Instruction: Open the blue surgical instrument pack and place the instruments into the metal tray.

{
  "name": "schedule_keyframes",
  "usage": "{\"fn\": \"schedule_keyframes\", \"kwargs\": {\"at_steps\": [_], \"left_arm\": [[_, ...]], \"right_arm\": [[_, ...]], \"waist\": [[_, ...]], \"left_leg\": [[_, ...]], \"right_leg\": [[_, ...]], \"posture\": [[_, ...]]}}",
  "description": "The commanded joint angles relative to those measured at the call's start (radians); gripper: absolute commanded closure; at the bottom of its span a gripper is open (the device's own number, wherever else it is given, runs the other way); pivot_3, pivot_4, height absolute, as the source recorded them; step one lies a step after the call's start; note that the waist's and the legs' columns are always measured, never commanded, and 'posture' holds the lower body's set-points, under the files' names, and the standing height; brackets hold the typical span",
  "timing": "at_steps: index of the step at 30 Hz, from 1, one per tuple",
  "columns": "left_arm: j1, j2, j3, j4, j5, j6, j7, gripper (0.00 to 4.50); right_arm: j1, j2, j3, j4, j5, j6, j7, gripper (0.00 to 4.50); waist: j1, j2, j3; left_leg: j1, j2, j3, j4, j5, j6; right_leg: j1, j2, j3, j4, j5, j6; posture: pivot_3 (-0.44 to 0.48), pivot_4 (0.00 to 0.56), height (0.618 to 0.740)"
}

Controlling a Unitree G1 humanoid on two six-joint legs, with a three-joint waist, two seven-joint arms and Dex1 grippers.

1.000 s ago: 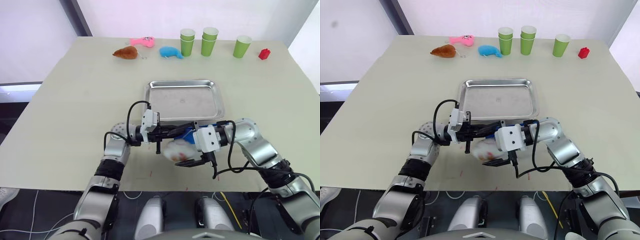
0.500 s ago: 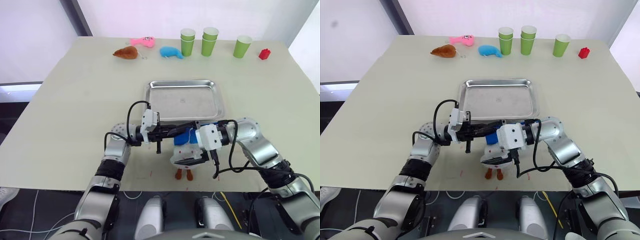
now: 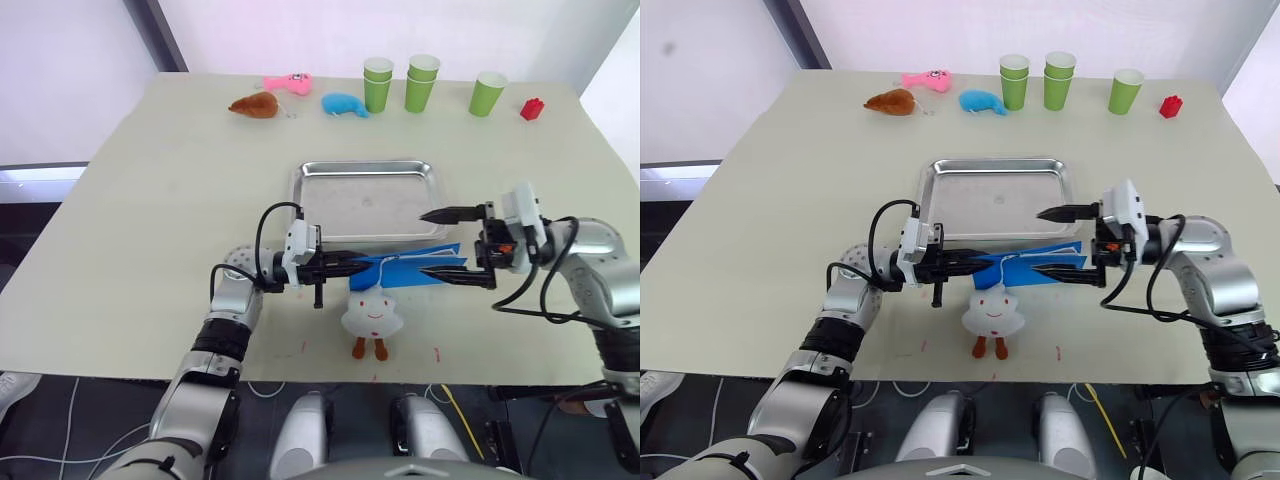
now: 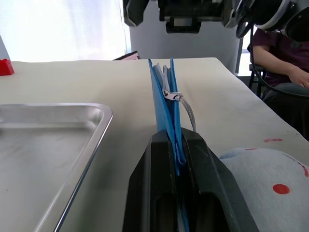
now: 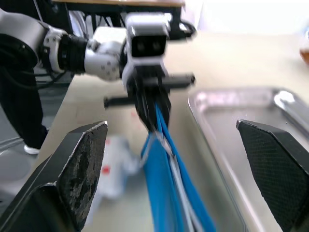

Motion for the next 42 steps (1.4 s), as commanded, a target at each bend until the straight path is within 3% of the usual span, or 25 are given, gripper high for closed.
{"fn": "schedule_keyframes", "kwargs": {"at_steps": [1,10,14,20,32,33,35,40,41,42], "left_arm": [[0.002,0.000,-0.022,0.011,0.018,-0.003,-0.007,4.50],[0.002,-0.002,-0.022,0.003,0.019,-0.002,0.000,4.50],[0.003,0.001,-0.021,-0.003,0.018,0.001,0.003,4.50],[0.009,0.008,-0.017,-0.004,0.019,0.004,0.010,4.50],[0.012,0.028,-0.014,-0.052,-0.015,0.108,0.001,4.50],[0.016,0.036,-0.010,-0.067,-0.020,0.124,0.000,3.74],[0.023,0.053,0.001,-0.095,-0.030,0.152,0.005,2.92],[0.049,0.112,0.063,-0.193,-0.066,0.189,0.037,0.36],[0.064,0.127,0.078,-0.229,-0.081,0.205,0.044,0.03],[0.079,0.141,0.088,-0.265,-0.095,0.222,0.051,0.03]], "right_arm": [[0.006,-0.016,-0.002,0.072,-0.047,-0.050,0.043,0.03],[-0.080,0.052,0.035,0.362,-0.167,-0.244,0.136,0.03],[-0.105,0.077,0.034,0.411,-0.168,-0.257,0.175,1.22],[-0.121,0.104,0.027,0.415,-0.152,-0.227,0.214,4.38],[-0.125,0.118,0.022,0.412,-0.166,-0.209,0.215,4.45],[-0.126,0.117,0.023,0.413,-0.169,-0.211,0.214,4.50],[-0.128,0.117,0.022,0.417,-0.174,-0.215,0.213,4.50],[-0.132,0.121,0.021,0.424,-0.179,-0.222,0.215,4.50],[-0.132,0.122,0.021,0.426,-0.181,-0.227,0.215,4.50],[-0.131,0.124,0.022,0.428,-0.183,-0.232,0.215,4.50]], "waist": [[0.000,0.000,0.000],[-0.003,0.000,0.000],[-0.002,0.000,0.000],[-0.003,0.000,0.000],[-0.011,0.000,0.000],[-0.012,0.000,0.000],[-0.015,0.001,0.000],[-0.014,0.001,0.001],[-0.014,0.001,0.001],[-0.014,0.001,0.001]], "left_leg": [[0.000,0.000,0.000,0.000,0.000,0.000],[0.000,0.000,0.001,0.000,0.000,0.000],[0.000,0.000,0.001,0.000,0.000,0.000],[0.000,0.000,0.000,0.000,0.000,0.000],[0.000,0.000,-0.001,0.000,0.000,0.000],[0.000,0.000,-0.001,0.000,0.000,0.000],[0.000,0.000,-0.001,0.000,0.000,0.000],[0.000,0.001,-0.001,0.000,0.000,0.000],[0.000,0.001,-0.001,0.000,0.000,0.000],[0.000,0.001,-0.001,0.000,0.000,0.000]], "right_leg": [[0.000,0.000,0.000,0.000,0.000,0.000],[0.000,0.000,0.000,0.000,0.000,0.000],[0.000,0.000,0.000,0.000,0.000,0.000],[0.000,0.000,0.000,0.000,0.000,0.000],[0.000,0.000,0.000,0.000,0.000,0.000],[0.000,0.000,0.000,0.000,0.000,0.000],[0.000,0.000,0.001,0.000,0.000,0.000],[-0.001,0.000,0.001,0.000,0.000,0.000],[-0.001,0.000,0.001,0.000,0.000,0.000],[-0.001,0.000,0.001,0.000,0.000,0.000]], "posture": [[0.000,0.150,0.740],[0.000,0.150,0.740],[0.000,0.150,0.740],[0.000,0.150,0.740],[0.000,0.150,0.740],[0.000,0.150,0.740],[0.000,0.150,0.740],[0.000,0.150,0.740],[0.000,0.150,0.740],[0.000,0.150,0.740]]}}
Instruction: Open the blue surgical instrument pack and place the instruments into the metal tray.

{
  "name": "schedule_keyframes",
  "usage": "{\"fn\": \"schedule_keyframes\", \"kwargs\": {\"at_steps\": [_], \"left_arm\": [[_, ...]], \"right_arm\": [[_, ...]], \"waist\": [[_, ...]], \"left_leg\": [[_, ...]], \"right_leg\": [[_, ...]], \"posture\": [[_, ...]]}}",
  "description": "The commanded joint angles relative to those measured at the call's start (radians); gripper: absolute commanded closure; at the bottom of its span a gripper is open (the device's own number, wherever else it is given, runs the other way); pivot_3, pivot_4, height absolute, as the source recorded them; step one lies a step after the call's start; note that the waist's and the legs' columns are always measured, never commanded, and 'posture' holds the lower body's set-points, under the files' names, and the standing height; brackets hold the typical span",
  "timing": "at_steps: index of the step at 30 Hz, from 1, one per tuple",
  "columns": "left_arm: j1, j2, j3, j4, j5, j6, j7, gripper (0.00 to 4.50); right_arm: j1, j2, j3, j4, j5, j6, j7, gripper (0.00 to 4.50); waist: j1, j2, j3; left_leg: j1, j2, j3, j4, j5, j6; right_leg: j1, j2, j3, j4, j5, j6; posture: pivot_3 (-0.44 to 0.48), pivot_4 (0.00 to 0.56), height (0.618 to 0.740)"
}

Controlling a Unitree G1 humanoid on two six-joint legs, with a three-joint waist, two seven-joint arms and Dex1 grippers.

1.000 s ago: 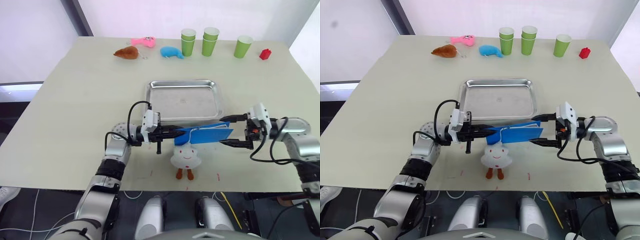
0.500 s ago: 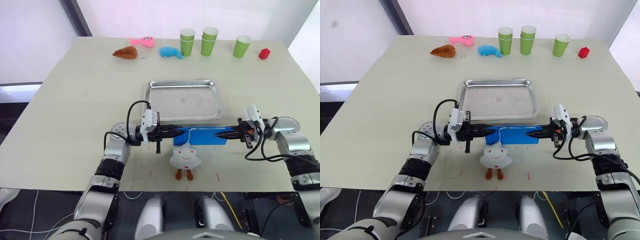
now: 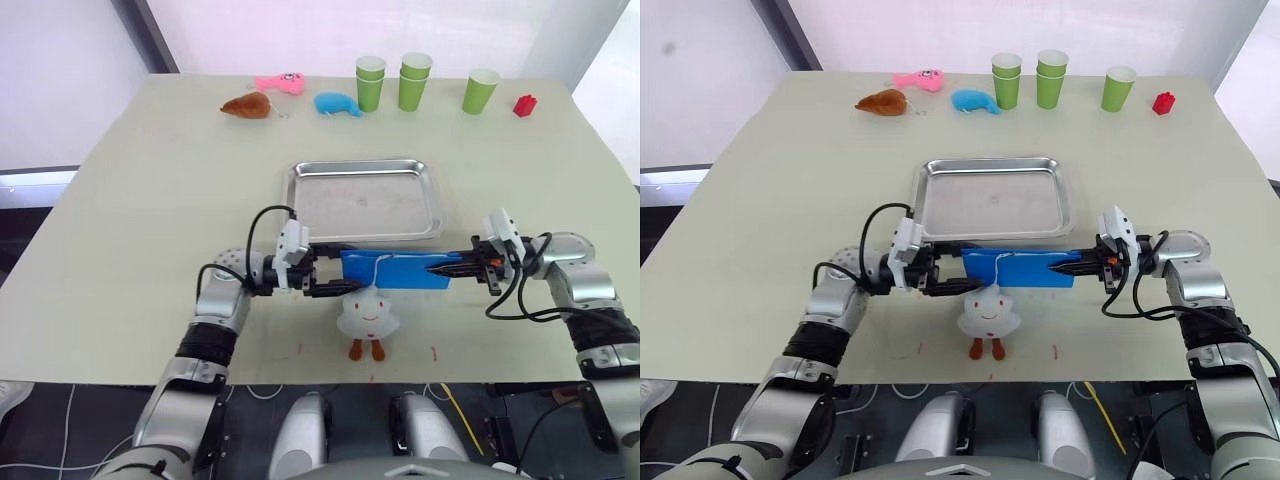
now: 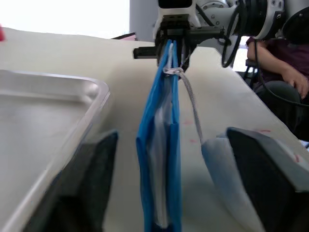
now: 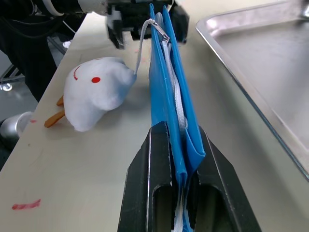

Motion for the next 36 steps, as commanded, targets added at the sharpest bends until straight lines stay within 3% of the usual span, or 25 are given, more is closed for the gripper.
{"fn": "schedule_keyframes", "kwargs": {"at_steps": [1,7,11,18,24,29,36], "left_arm": [[0.041,0.046,0.059,-0.148,-0.069,0.048,0.022,0.03],[0.197,0.149,0.084,-0.459,-0.175,0.186,0.041,0.03],[0.226,0.167,0.030,-0.553,-0.175,0.224,0.061,0.03],[0.219,0.110,-0.166,-0.512,0.008,0.161,0.119,0.03],[0.212,0.077,-0.243,-0.420,0.119,0.119,0.175,0.03],[0.242,0.093,-0.229,-0.371,0.113,0.103,0.159,1.61],[0.246,0.117,-0.184,-0.352,0.079,0.041,0.148,4.33]], "right_arm": [[-0.017,-0.003,-0.021,-0.005,0.009,-0.027,0.005,4.50],[-0.001,-0.003,-0.023,-0.005,0.006,-0.044,-0.005,4.50],[0.003,0.000,-0.020,-0.003,0.001,-0.053,-0.012,4.50],[0.000,0.006,-0.018,0.002,-0.006,-0.065,-0.017,4.50],[0.006,0.008,-0.017,-0.008,-0.008,-0.067,-0.025,4.50],[0.012,0.014,-0.022,-0.026,0.003,-0.061,-0.035,4.50],[0.010,0.020,-0.022,-0.021,0.001,-0.069,-0.041,4.50]], "waist": [[0.000,0.000,0.000],[-0.001,0.001,0.001],[0.005,0.001,0.001],[0.002,0.001,0.001],[0.001,0.001,0.001],[0.000,0.001,0.001],[-0.001,0.001,0.001]], "left_leg": [[0.000,0.000,0.000,0.000,0.000,0.000],[0.000,0.002,0.001,-0.001,0.000,0.000],[0.000,0.002,0.000,-0.001,0.000,0.000],[0.001,0.000,0.001,-0.001,0.000,0.000],[0.001,0.000,0.001,-0.001,0.000,0.000],[0.001,0.000,0.001,-0.001,0.000,0.000],[0.002,0.001,0.001,-0.001,0.000,0.000]], "right_leg": [[0.000,0.000,0.000,0.000,0.000,0.000],[0.000,-0.001,0.001,-0.001,0.000,0.000],[0.000,-0.001,0.000,0.000,0.000,0.000],[0.000,0.000,0.001,-0.001,0.000,0.000],[0.000,0.000,0.002,0.000,0.000,0.000],[0.000,0.000,0.002,0.000,0.000,0.000],[0.000,0.000,0.002,0.000,0.000,0.000]], "posture": [[0.000,0.150,0.740],[0.000,0.150,0.740],[0.000,0.150,0.740],[0.000,0.150,0.740],[0.000,0.150,0.740],[0.000,0.150,0.740],[0.000,0.150,0.740]]}}
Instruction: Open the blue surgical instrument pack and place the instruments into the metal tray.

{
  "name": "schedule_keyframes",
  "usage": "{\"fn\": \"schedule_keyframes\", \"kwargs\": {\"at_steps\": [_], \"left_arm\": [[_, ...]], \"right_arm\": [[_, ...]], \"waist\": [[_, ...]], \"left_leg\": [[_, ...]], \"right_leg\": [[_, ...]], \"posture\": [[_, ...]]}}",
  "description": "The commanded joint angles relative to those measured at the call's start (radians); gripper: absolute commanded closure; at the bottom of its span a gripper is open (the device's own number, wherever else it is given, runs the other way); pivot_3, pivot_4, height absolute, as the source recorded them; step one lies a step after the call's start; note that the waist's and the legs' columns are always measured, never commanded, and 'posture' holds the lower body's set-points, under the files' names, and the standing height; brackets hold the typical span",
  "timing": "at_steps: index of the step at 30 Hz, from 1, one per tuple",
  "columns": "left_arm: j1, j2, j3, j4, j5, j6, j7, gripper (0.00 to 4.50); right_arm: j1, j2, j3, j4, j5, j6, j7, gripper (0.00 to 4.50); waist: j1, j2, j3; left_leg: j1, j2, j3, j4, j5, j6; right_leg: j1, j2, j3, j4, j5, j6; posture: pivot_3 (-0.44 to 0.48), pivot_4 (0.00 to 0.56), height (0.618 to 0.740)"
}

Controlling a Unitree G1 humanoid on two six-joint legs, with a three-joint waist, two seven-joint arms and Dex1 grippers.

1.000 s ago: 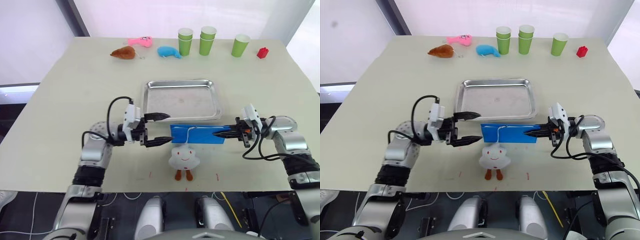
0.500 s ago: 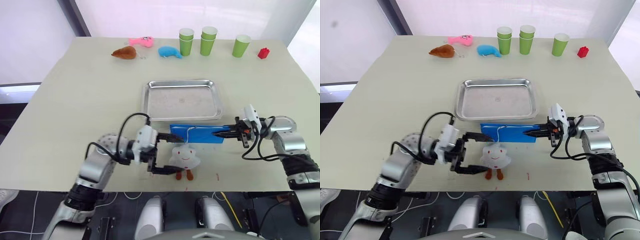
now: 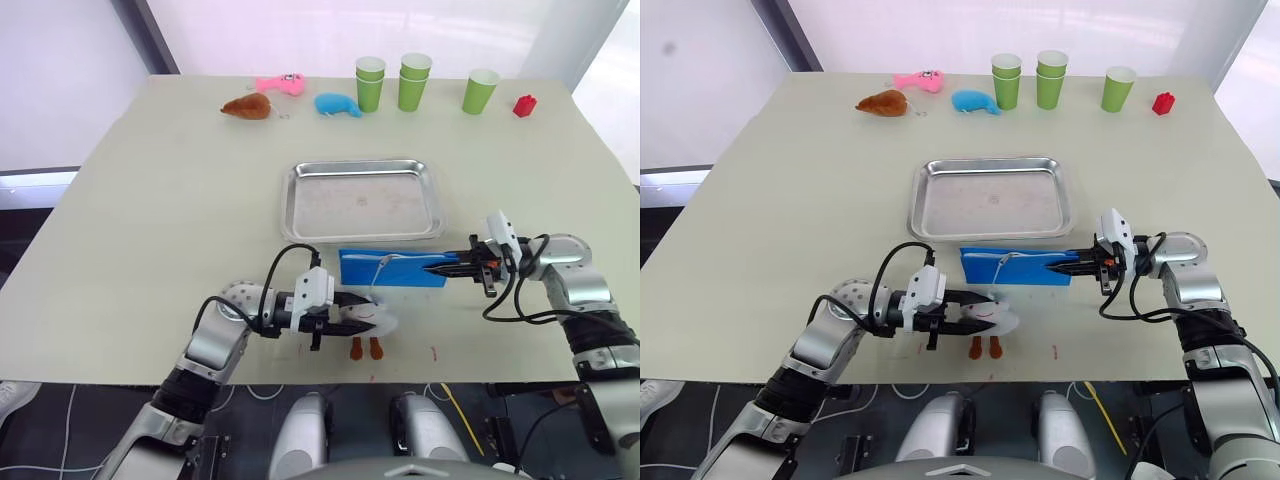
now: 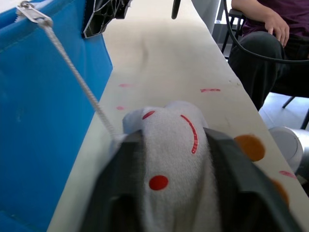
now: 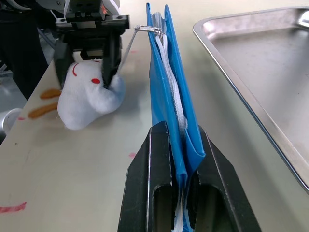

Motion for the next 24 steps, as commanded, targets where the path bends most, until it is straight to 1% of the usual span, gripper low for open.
{"fn": "schedule_keyframes", "kwargs": {"at_steps": [1,3,5,7,10,13,16,20,24], "left_arm": [[0.015,0.029,0.035,-0.007,-0.033,-0.023,-0.034,4.49],[0.017,0.039,0.057,-0.049,-0.088,-0.006,-0.060,4.49],[0.007,0.069,0.105,-0.098,-0.157,0.027,-0.085,4.49],[-0.002,0.106,0.154,-0.117,-0.197,0.047,-0.098,4.49],[-0.012,0.177,0.227,-0.100,-0.225,0.061,-0.119,4.49],[-0.010,0.243,0.284,-0.059,-0.232,0.062,-0.147,4.49],[0.003,0.304,0.339,0.021,-0.209,0.028,-0.170,4.49],[0.005,0.331,0.366,0.088,-0.189,-0.006,-0.165,4.49],[0.030,0.346,0.379,0.116,-0.169,-0.022,-0.160,4.49]], "right_arm": [[-0.003,0.003,-0.021,-0.021,0.011,-0.012,-0.013,4.50],[-0.002,0.005,-0.021,-0.021,0.011,-0.013,-0.013,4.50],[-0.004,0.005,-0.019,-0.017,0.010,-0.015,-0.008,4.50],[-0.004,0.005,-0.018,-0.017,0.009,-0.017,-0.005,4.50],[-0.002,0.004,-0.017,-0.016,0.008,-0.021,-0.002,4.50],[-0.001,0.006,-0.015,-0.012,0.005,-0.026,0.000,4.50],[-0.003,0.012,-0.014,-0.005,0.005,-0.031,-0.001,4.50],[-0.005,0.017,-0.014,0.000,0.004,-0.036,0.001,4.50],[-0.006,0.017,-0.016,0.001,0.002,-0.038,0.004,4.50]], "waist": [[0.000,0.000,0.000],[-0.001,0.000,0.000],[0.000,0.000,0.000],[0.000,0.000,0.000],[-0.001,0.000,0.000],[0.000,0.001,0.001],[-0.001,0.001,0.001],[0.000,0.001,0.001],[0.001,0.001,0.001]], "left_leg": [[0.000,0.000,0.000,0.000,0.000,0.000],[0.000,0.000,0.000,0.000,0.000,0.000],[0.000,0.000,0.000,0.000,0.000,0.000],[0.000,0.001,0.000,0.000,0.000,0.000],[0.000,0.001,0.000,0.000,0.000,0.000],[0.000,0.001,0.000,0.000,0.000,0.000],[-0.001,0.000,0.000,0.000,0.000,0.000],[0.000,0.001,0.000,0.000,0.000,0.000],[-0.001,0.000,0.001,0.000,0.000,0.000]], "right_leg": [[0.000,0.000,0.000,0.000,0.000,0.000],[0.000,0.000,0.000,0.000,0.000,0.000],[0.000,0.000,0.000,0.000,0.000,0.000],[0.000,0.000,0.000,0.000,0.000,0.000],[0.000,0.000,0.000,0.000,0.000,0.000],[0.000,0.000,0.000,0.000,0.000,0.000],[0.000,0.000,-0.001,-0.001,0.000,0.000],[-0.001,0.000,-0.001,0.000,0.000,0.000],[-0.001,0.000,0.000,-0.001,0.000,0.000]], "posture": [[0.000,0.150,0.740],[0.000,0.150,0.740],[0.000,0.150,0.740],[0.000,0.150,0.740],[0.000,0.150,0.740],[0.000,0.150,0.740],[0.000,0.150,0.740],[0.000,0.150,0.740],[0.000,0.150,0.740]]}}
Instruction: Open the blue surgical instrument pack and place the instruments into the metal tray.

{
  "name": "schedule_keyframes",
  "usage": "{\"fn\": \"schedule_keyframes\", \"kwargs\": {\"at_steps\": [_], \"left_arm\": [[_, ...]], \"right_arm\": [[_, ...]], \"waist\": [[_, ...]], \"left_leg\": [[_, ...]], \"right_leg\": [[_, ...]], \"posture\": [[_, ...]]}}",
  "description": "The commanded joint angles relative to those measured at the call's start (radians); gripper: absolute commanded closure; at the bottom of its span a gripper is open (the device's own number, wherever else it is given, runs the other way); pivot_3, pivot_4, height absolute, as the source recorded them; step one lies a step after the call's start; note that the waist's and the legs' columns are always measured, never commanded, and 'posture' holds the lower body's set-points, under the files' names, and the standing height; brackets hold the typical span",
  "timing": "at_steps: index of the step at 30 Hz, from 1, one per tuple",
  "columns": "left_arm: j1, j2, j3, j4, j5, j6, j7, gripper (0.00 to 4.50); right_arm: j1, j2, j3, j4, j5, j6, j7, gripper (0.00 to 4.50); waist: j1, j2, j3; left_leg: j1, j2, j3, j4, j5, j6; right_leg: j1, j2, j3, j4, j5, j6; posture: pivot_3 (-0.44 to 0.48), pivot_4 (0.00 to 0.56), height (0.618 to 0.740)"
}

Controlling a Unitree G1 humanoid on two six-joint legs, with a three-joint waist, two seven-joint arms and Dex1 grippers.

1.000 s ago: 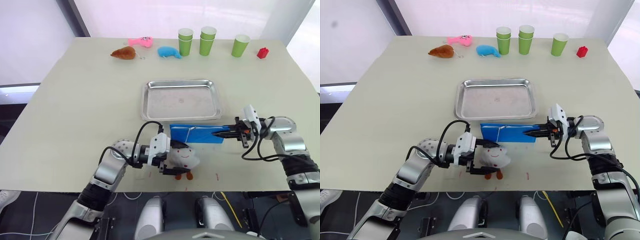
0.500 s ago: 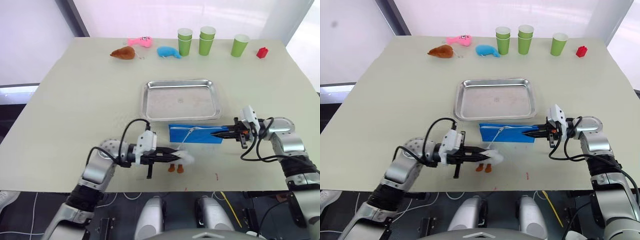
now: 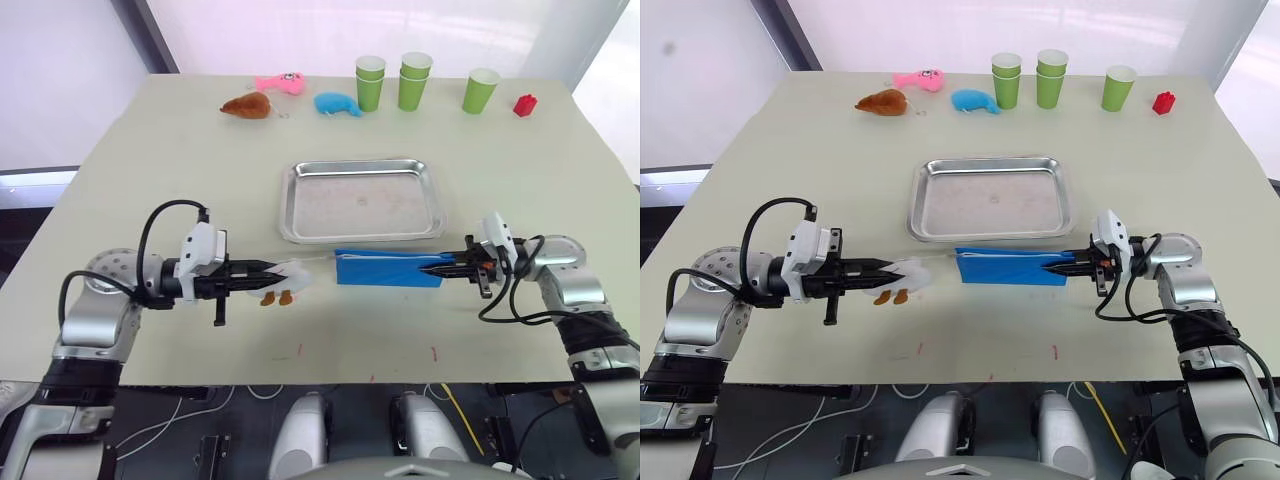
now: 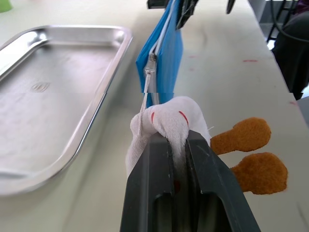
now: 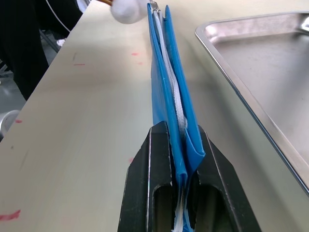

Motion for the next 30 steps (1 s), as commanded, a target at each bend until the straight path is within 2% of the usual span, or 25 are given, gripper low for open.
{"fn": "schedule_keyframes", "kwargs": {"at_steps": [1,7,14,18,23,30], "left_arm": [[0.031,0.031,0.045,0.019,0.020,-0.020,0.006,4.49],[0.067,0.025,0.021,0.075,0.085,-0.072,0.032,4.49],[0.048,-0.069,-0.044,0.236,0.164,-0.134,0.100,4.49],[0.038,-0.080,-0.099,0.329,0.227,-0.218,0.086,4.49],[0.017,-0.097,-0.111,0.332,0.211,-0.227,0.081,4.49],[0.017,-0.098,-0.114,0.316,0.202,-0.224,0.072,4.49]], "right_arm": [[-0.007,-0.009,-0.019,-0.004,0.008,-0.015,0.002,4.50],[-0.008,0.002,-0.022,-0.007,0.019,-0.013,0.004,4.50],[0.008,0.031,-0.037,-0.095,0.081,0.069,-0.003,4.50],[0.019,0.036,-0.034,-0.121,0.081,0.082,-0.011,4.50],[0.028,0.049,-0.051,-0.166,0.115,0.120,-0.039,4.50],[0.031,0.070,-0.081,-0.208,0.181,0.182,-0.083,4.50]], "waist": [[0.000,0.000,0.000],[0.000,0.000,0.000],[0.003,0.001,0.000],[0.005,0.004,-0.002],[0.006,0.011,-0.006],[0.007,0.012,-0.007]], "left_leg": [[0.000,0.000,0.000,0.000,0.000,0.000],[0.000,0.000,0.000,0.000,0.000,0.000],[0.000,0.000,0.000,0.000,0.000,0.000],[0.001,-0.001,0.000,0.000,0.000,0.000],[0.002,-0.001,0.000,0.000,0.000,0.000],[0.002,-0.001,0.000,0.000,0.000,0.000]], "right_leg": [[0.000,0.000,0.000,0.000,0.000,0.000],[0.000,0.000,0.000,0.001,0.000,0.000],[0.000,0.000,0.000,0.001,0.000,0.000],[0.001,0.000,-0.001,0.001,0.000,0.000],[0.001,0.000,0.000,0.001,0.000,0.000],[0.001,0.000,0.000,0.002,0.000,0.000]], "posture": [[0.000,0.150,0.740],[0.000,0.150,0.740],[0.000,0.150,0.740],[0.000,0.150,0.740],[0.000,0.150,0.740],[0.000,0.150,0.740]]}}
